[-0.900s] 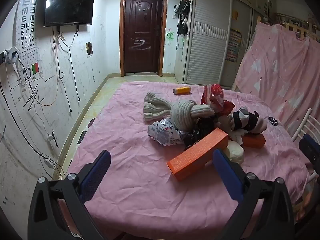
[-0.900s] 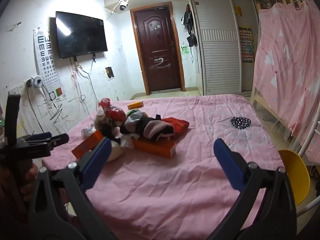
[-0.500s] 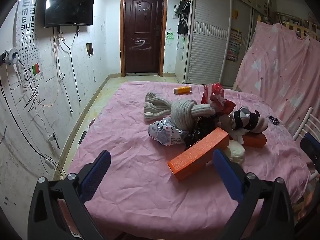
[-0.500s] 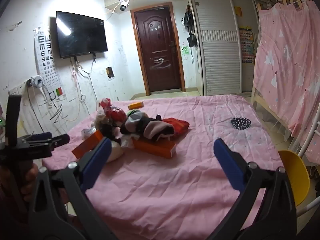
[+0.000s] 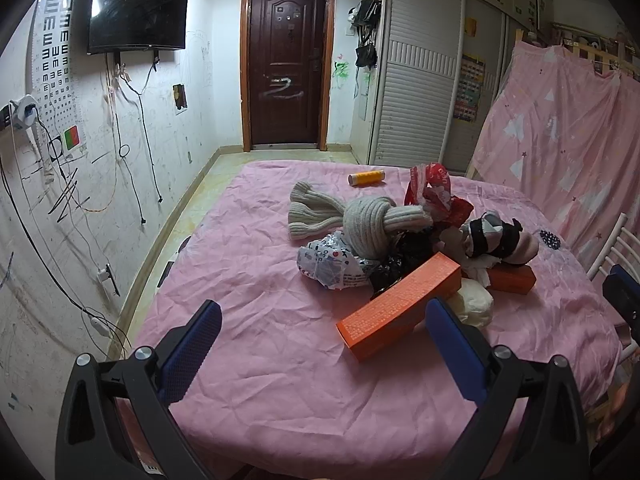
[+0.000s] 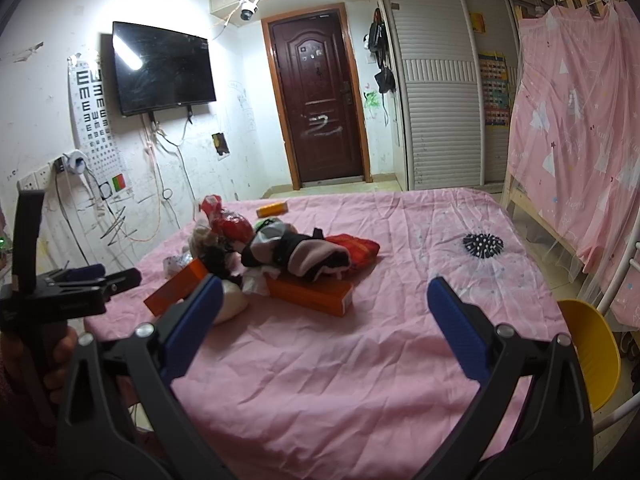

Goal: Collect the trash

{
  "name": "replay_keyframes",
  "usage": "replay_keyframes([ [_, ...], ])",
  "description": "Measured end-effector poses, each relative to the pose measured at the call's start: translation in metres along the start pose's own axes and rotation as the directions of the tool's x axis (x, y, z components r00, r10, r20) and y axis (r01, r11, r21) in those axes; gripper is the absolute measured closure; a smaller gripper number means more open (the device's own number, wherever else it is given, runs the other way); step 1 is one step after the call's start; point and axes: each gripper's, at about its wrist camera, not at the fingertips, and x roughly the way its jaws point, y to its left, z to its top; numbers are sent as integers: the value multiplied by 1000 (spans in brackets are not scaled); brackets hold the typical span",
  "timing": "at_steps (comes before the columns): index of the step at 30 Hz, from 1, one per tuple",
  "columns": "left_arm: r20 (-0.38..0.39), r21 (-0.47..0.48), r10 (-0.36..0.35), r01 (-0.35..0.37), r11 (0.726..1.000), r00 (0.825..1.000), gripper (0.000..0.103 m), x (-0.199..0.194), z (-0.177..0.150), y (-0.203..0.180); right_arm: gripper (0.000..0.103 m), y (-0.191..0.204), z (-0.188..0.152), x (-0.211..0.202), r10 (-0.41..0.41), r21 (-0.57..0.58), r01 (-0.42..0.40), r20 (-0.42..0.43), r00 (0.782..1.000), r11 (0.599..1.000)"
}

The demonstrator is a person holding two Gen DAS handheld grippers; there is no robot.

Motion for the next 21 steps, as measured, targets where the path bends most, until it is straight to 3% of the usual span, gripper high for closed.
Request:
replay_keyframes([
  [21,-3,6,4,-4,1000,1000,8,2,1,-2,4,3,-1,0,-3,-4,3,2,1000,1000],
])
